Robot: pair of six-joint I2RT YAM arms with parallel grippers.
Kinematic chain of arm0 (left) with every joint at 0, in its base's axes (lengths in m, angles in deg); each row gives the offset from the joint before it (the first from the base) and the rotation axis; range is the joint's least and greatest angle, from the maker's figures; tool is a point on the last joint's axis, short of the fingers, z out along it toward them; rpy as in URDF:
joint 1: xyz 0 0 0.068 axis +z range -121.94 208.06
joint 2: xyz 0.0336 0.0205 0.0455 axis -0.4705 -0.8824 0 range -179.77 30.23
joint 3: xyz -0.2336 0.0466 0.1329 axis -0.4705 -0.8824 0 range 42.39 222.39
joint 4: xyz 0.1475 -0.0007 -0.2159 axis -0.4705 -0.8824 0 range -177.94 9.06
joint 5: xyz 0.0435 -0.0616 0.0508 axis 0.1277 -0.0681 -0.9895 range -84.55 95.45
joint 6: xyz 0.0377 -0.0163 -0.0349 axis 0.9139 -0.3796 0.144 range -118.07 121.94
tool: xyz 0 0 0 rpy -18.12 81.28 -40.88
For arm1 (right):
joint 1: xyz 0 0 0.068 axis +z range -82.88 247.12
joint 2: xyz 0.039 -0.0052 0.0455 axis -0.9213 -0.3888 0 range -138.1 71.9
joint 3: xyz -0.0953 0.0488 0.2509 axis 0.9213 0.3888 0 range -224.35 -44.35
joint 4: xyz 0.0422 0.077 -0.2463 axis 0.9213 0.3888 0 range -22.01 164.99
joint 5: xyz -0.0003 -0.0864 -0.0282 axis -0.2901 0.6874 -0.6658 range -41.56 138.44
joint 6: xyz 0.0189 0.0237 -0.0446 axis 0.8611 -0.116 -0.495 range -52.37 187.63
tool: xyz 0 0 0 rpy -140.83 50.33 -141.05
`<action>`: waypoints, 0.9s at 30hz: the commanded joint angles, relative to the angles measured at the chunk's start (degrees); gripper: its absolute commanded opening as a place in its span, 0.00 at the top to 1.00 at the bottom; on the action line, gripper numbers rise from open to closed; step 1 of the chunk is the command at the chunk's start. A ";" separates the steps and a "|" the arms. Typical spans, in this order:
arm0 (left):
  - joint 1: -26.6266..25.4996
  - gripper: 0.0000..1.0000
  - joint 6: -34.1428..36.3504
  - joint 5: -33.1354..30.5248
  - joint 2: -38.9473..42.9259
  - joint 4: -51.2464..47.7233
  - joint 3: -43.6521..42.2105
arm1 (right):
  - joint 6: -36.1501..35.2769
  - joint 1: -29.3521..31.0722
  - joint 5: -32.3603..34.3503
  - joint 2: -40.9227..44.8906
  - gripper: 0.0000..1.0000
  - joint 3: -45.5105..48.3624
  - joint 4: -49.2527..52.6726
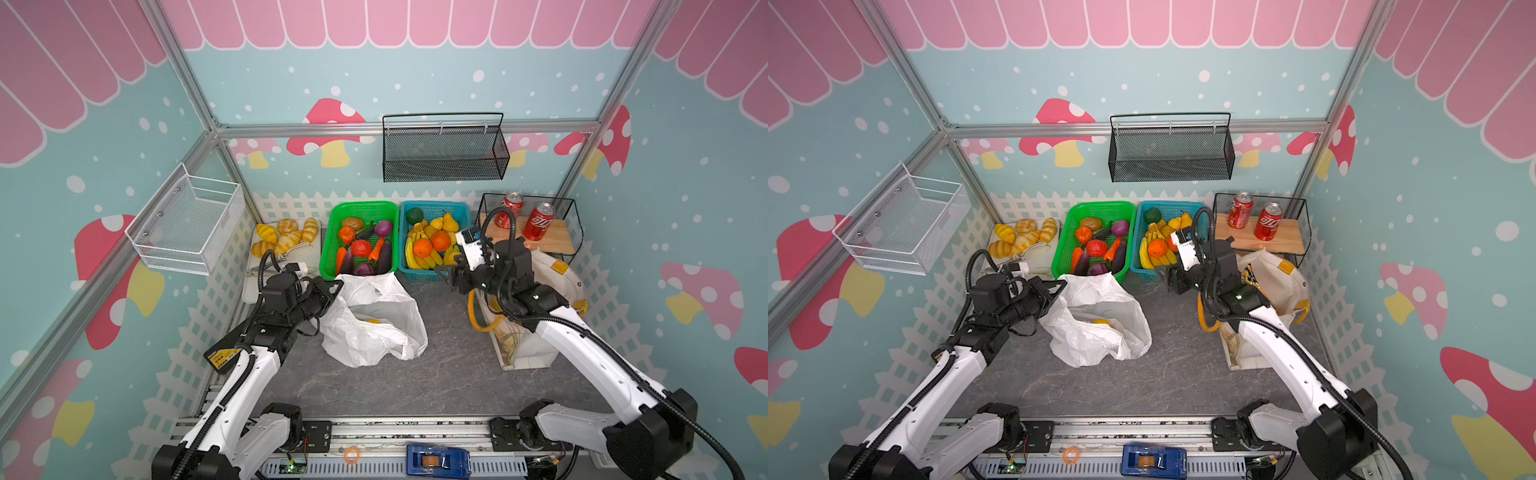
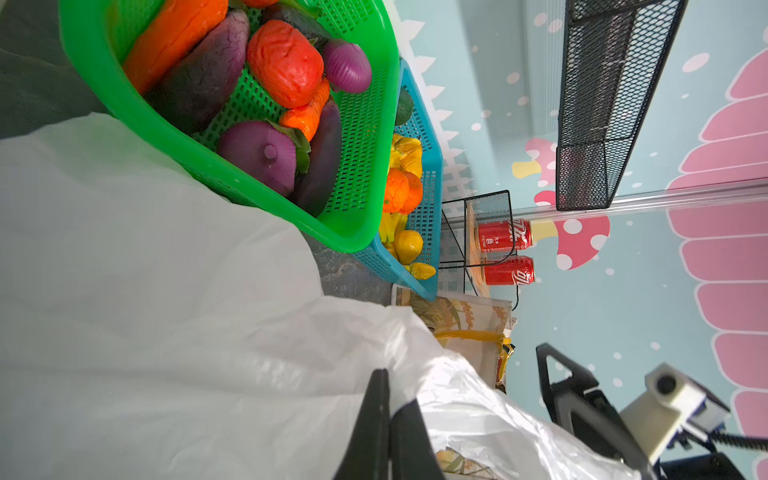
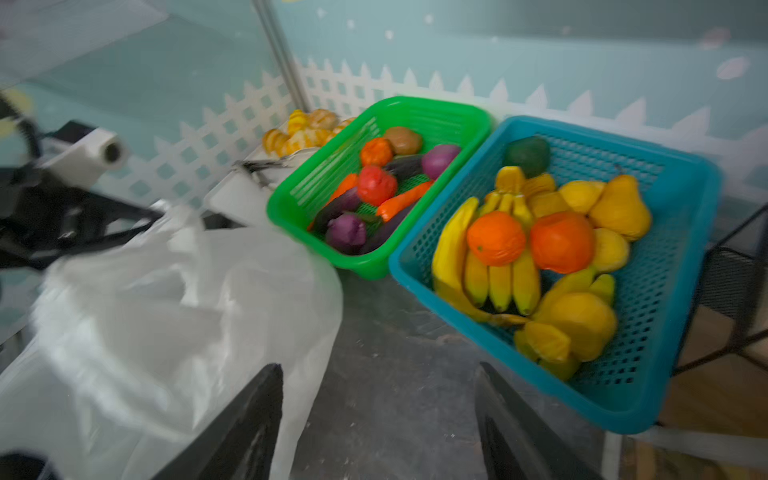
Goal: Place the mixed food into the grocery bags and tie them
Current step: 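Reach the right gripper into the teal basket and grasp an orange toy fruit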
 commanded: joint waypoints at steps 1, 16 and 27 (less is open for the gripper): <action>0.40 1.00 1.76 -1.63 1.60 -2.28 0.05 | -2.33 0.10 12.99 -9.29 0.30 -8.09 7.96; 0.35 1.00 2.38 -2.33 3.08 -2.80 -0.62 | -7.52 -2.15 24.18 -40.38 0.30 -30.20 21.53; 0.40 1.00 2.43 -2.50 2.95 -2.08 -1.61 | -6.78 -3.56 26.30 -43.05 0.33 -27.50 21.96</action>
